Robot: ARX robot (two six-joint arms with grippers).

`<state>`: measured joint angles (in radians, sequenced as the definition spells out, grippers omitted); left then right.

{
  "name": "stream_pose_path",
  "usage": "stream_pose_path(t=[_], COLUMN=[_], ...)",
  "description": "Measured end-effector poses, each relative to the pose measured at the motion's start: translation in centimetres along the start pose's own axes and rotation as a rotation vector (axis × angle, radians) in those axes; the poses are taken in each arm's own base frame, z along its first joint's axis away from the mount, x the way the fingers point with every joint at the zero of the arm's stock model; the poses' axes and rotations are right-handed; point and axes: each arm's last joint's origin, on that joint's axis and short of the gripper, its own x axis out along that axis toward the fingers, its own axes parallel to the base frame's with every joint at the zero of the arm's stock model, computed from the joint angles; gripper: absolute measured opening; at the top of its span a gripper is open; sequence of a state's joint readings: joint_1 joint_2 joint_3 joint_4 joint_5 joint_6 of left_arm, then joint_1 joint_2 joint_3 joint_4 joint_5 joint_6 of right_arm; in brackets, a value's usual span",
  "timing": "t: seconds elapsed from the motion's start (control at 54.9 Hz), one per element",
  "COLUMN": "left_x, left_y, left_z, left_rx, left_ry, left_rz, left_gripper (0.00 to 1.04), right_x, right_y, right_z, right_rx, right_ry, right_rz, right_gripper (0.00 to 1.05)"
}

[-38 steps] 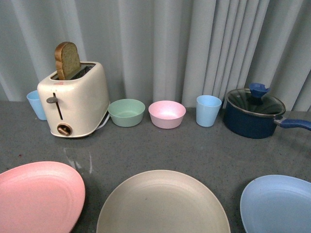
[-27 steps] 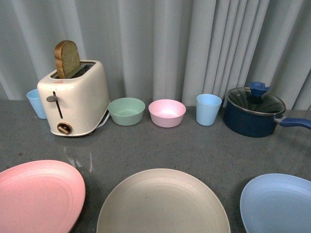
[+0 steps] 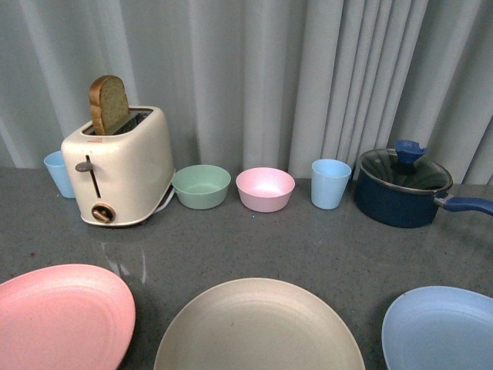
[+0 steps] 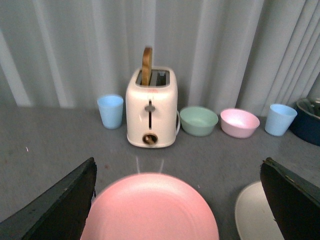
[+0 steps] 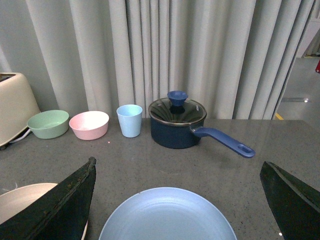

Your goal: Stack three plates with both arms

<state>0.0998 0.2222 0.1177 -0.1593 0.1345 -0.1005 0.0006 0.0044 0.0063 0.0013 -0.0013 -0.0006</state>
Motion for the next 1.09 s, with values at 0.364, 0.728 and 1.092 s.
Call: stream_pose_path(t=[0.364,0.728,1.092], left_x=[10.2,16.9,22.2], left_y=[5.7,8.5,12.1], left_z=[2.7,0.5,-0.1], left_rx=[0.145,0.126,0.165], left_ry=[0.442,0.717,0.799], left_rz=[-0.044,-0.138,-0.055], left_gripper=[0.98,0.98,0.98], right_x=[0.0,0.0,0.0], right_y=[0.0,0.0,0.0], right_z=[0.0,0.0,0.0], right_rx=[0.0,0.0,0.0], right_ry=[0.001,0.001,0.001], right_rz=[0.0,0.0,0.0], right_gripper=[0.97,0.97,0.97])
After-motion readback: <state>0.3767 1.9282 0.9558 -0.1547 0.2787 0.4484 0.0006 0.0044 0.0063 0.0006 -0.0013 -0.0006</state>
